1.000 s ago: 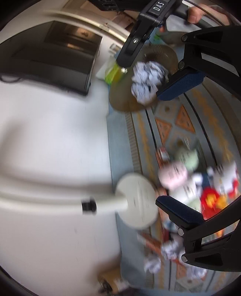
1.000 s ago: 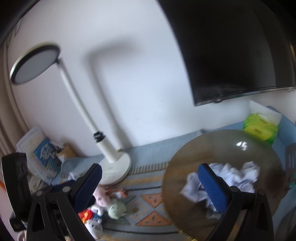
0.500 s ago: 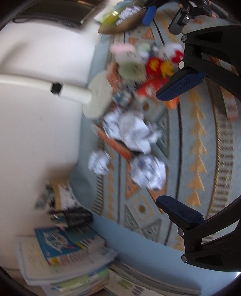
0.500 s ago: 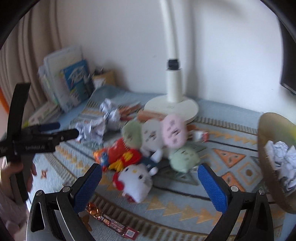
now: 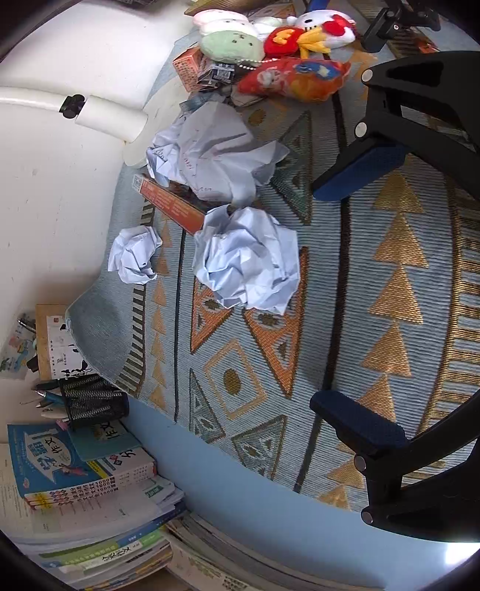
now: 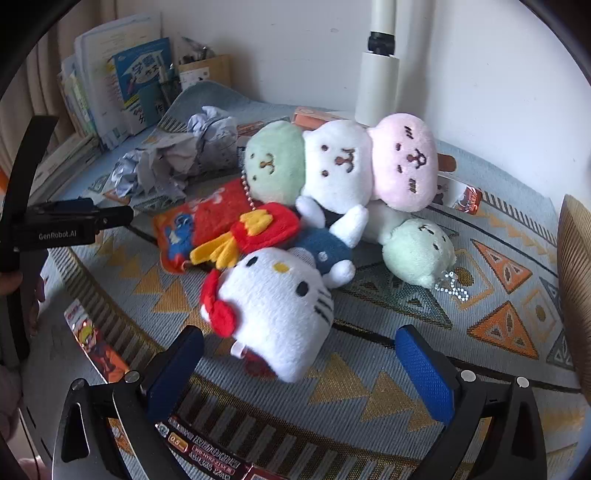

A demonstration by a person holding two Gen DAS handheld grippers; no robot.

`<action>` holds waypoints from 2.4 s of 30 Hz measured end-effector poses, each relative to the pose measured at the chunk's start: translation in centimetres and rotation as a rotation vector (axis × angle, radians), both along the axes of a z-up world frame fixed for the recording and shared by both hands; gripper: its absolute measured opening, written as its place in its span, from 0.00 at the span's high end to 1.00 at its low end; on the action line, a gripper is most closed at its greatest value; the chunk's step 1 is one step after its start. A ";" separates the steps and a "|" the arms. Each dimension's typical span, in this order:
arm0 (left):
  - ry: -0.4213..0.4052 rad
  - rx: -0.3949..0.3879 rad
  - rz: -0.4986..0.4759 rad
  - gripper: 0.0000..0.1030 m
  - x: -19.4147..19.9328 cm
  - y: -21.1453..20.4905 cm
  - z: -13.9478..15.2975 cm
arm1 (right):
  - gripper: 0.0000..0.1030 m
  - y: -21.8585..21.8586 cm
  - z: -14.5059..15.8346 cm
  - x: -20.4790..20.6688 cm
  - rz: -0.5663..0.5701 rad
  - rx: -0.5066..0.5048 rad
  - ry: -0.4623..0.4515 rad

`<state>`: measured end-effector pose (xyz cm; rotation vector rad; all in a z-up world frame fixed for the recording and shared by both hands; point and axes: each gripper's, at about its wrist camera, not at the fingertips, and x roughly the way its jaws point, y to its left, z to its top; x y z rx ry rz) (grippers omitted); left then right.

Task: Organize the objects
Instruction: 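Grasp a light-blue paper ball with the left gripper while the right grasps the Hello Kitty plush, then carry the paper ball and Hello Kitty over the gold bowl and open both grippers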

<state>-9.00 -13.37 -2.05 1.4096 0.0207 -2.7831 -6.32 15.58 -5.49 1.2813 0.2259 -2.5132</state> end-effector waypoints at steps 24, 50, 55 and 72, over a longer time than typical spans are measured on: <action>-0.002 -0.001 0.044 0.00 -3.2 -0.9 -0.3 | 0.00 -0.9 0.0 -2.4 -0.020 0.009 0.004; 0.083 0.118 0.103 0.51 -1.8 -2.8 0.6 | 0.41 -2.4 1.1 -0.8 0.074 0.003 0.070; 0.106 0.170 0.134 0.52 -1.3 -3.4 1.2 | 0.43 -1.5 2.8 0.9 0.097 -0.115 0.174; 0.333 0.080 0.083 0.52 1.4 -2.8 5.2 | 0.43 0.5 4.8 3.3 0.120 -0.255 0.303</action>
